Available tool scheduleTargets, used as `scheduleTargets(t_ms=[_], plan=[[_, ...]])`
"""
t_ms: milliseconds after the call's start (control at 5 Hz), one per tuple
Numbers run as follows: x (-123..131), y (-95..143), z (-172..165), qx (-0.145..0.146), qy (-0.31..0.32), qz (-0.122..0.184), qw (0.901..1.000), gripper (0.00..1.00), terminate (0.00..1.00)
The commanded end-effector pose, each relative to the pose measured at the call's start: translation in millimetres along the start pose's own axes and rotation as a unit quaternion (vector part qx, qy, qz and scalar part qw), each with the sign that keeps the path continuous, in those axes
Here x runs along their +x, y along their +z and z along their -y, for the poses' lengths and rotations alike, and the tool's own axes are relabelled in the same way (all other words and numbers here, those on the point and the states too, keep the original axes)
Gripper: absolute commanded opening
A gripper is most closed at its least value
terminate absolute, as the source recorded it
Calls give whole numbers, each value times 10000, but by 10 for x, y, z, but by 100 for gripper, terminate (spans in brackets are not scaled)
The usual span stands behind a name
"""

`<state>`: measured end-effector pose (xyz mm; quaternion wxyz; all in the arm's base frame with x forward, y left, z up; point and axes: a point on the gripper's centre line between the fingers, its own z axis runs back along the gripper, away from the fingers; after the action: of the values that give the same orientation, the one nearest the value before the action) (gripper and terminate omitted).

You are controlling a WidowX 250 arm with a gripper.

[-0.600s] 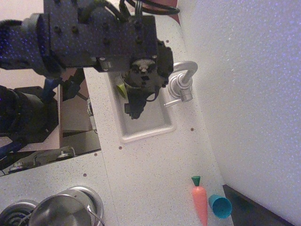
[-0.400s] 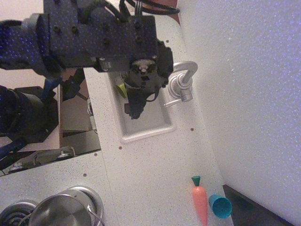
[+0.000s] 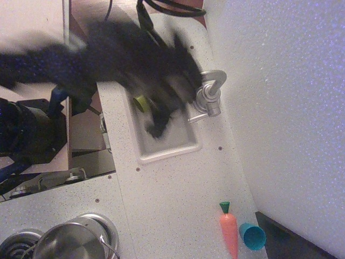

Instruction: Turn faucet left

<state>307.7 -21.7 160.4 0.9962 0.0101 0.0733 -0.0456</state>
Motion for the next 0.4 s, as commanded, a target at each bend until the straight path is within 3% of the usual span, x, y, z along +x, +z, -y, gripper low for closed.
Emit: scheduleTargets(t_ms=[0,200], plan=[[105,96,37,151,-37,210,9997,100,0],[135,84,-63,-74,186,210,9996,100,0]])
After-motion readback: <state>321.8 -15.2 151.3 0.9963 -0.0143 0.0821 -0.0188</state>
